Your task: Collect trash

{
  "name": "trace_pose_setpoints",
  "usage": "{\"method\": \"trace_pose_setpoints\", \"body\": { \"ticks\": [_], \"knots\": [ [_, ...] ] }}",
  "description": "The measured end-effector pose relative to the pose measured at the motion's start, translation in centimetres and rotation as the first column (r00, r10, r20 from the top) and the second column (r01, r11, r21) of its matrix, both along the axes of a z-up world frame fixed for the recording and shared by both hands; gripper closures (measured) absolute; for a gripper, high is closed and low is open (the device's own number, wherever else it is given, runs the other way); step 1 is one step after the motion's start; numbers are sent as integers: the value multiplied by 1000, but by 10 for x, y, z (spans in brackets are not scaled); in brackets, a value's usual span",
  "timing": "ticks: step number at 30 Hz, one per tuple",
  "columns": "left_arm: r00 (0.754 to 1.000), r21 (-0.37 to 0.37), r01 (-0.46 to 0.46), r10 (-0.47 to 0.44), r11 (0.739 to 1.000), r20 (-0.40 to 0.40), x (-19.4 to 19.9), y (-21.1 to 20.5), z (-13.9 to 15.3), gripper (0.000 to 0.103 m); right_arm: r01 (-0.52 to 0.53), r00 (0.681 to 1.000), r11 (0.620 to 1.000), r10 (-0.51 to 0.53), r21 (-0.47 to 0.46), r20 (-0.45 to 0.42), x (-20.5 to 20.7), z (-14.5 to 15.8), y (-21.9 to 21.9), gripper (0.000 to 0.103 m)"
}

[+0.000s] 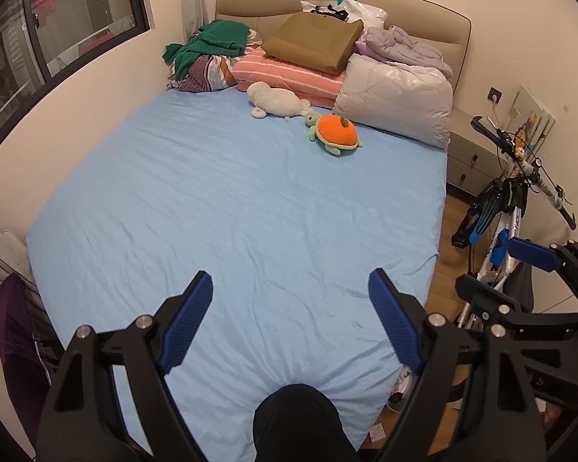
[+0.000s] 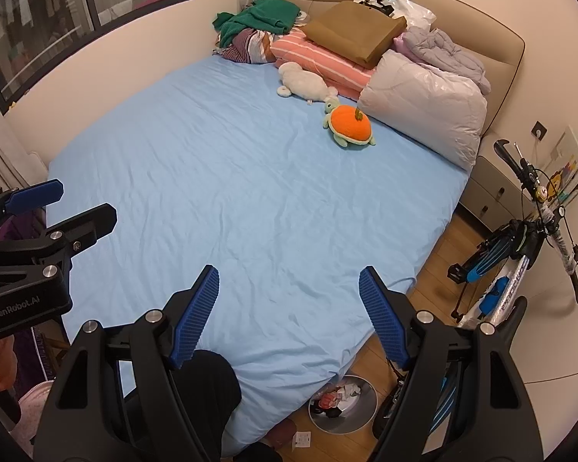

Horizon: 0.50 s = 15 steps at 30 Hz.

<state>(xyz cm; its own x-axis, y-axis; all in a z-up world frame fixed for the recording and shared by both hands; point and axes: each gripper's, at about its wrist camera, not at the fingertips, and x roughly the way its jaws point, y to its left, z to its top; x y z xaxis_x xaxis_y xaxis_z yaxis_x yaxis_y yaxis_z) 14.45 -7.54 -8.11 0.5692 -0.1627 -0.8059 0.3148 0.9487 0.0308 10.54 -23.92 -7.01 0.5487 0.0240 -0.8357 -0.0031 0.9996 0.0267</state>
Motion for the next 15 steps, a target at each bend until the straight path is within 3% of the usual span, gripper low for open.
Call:
{"method": "trace_pose_setpoints", "body": {
  "ticks": [15],
  "knots": [
    [999,-7,-24,24,1000,-41,1,3,-4,20,5,1000,1000,-5,-10,4,-1,0,-1,30]
  ]
}}
